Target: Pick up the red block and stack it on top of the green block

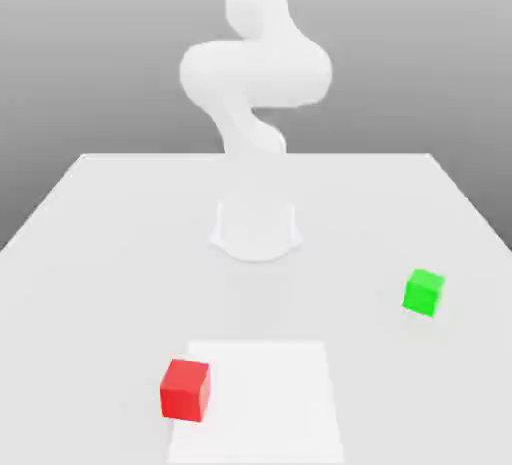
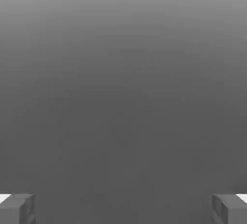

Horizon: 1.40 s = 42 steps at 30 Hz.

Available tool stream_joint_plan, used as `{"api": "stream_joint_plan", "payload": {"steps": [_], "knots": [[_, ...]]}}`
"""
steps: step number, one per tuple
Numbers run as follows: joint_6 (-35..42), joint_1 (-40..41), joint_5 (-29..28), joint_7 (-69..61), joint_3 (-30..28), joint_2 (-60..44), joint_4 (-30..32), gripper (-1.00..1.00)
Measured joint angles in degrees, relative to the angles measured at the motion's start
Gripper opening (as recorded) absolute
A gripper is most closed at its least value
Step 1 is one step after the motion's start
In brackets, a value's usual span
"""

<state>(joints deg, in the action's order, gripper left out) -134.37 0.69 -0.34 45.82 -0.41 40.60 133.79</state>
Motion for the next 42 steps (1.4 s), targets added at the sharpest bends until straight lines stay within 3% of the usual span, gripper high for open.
{"api": "stream_joint_plan", "payload": {"steps": [21, 27, 28, 35, 42], "knots": [[-21.7, 5.4, 1.2, -3.1, -4.9, -44.0, 16.9, 0.0], [-31.5, 6.9, 4.1, -5.3, -3.0, -56.5, 16.2, 0.0], [-32.6, 7.2, 4.3, -5.5, -2.7, -57.9, 16.0, -1.0], [-32.6, 7.3, 4.2, -5.4, -2.6, -57.9, 16.0, -1.0], [-23.1, 4.9, 1.9, -2.1, -2.1, -45.9, 18.4, -1.0]]}}
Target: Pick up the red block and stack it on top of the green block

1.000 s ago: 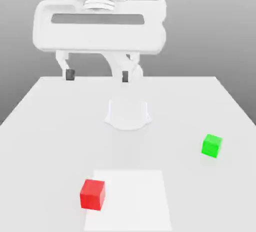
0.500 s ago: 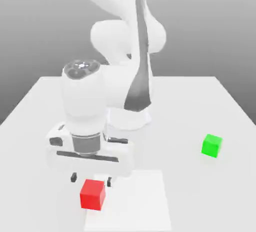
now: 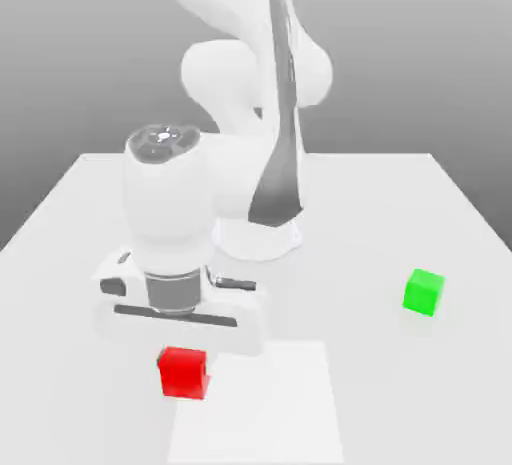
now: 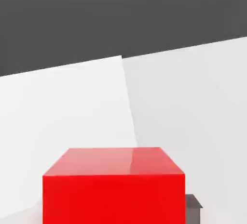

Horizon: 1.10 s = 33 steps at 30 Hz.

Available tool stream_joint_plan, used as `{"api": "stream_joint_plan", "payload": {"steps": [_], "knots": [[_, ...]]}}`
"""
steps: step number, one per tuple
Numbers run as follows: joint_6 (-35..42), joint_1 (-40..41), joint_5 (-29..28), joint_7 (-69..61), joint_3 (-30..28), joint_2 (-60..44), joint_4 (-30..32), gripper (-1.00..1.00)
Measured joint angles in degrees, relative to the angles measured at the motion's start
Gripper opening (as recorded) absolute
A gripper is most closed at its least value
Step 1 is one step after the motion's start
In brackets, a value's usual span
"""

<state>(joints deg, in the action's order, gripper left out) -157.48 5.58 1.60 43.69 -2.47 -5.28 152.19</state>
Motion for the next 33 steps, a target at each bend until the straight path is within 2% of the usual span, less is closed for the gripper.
{"api": "stream_joint_plan", "payload": {"steps": [8, 20, 22, 26, 30, 33], "knots": [[2.1, -17.9, 3.7, 9.2, 9.1, 7.9, 5.6, -1.0], [4.7, -37.9, 11.1, 22.1, 25.7, 19.3, 14.1, -1.0], [3.5, -37.3, 8.7, 24.8, 27.7, 18.4, 14.5, -1.0], [-0.1, -33.3, 0.3, 30.9, 30.2, 13.9, 14.5, -1.0], [-3.9, -30.3, -7.5, 36.4, 31.1, 9.1, 14.2, -1.0], [-6.8, -29.6, -10.9, 38.8, 30.7, 5.9, 14.1, -1.0]]}}
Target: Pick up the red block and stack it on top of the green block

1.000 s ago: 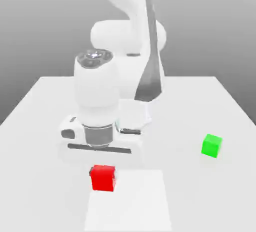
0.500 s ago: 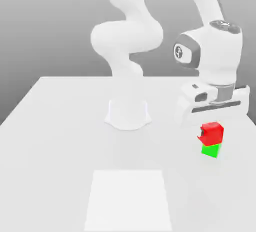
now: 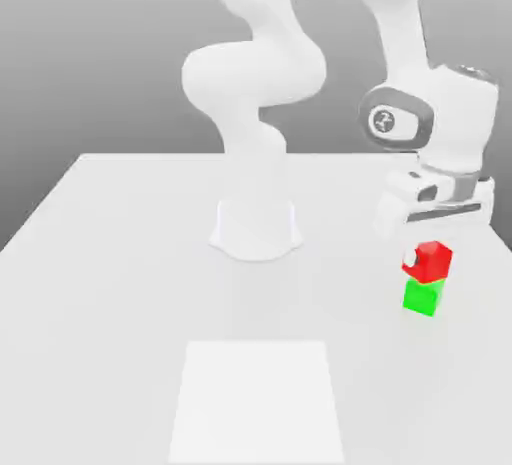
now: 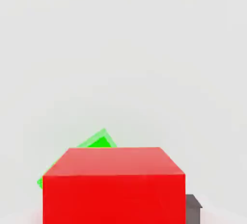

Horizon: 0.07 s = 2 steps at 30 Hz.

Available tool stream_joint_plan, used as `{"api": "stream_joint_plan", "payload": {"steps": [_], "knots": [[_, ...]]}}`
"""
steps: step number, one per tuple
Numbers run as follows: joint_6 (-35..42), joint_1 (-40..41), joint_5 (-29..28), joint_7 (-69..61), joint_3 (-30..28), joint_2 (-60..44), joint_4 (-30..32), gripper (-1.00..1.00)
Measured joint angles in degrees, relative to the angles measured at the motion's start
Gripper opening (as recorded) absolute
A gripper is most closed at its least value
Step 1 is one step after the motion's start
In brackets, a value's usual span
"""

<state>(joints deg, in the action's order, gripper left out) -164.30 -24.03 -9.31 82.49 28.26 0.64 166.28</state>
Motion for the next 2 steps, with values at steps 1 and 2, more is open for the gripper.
{"api": "stream_joint_plan", "payload": {"steps": [1, 2], "knots": [[-1.0, 0.3, -0.3, 0.2, 0.1, -0.9, 0.0, -1.0], [-2.1, 0.4, -0.2, 0.1, 0.2, -1.8, 0.0, -1.0]]}}
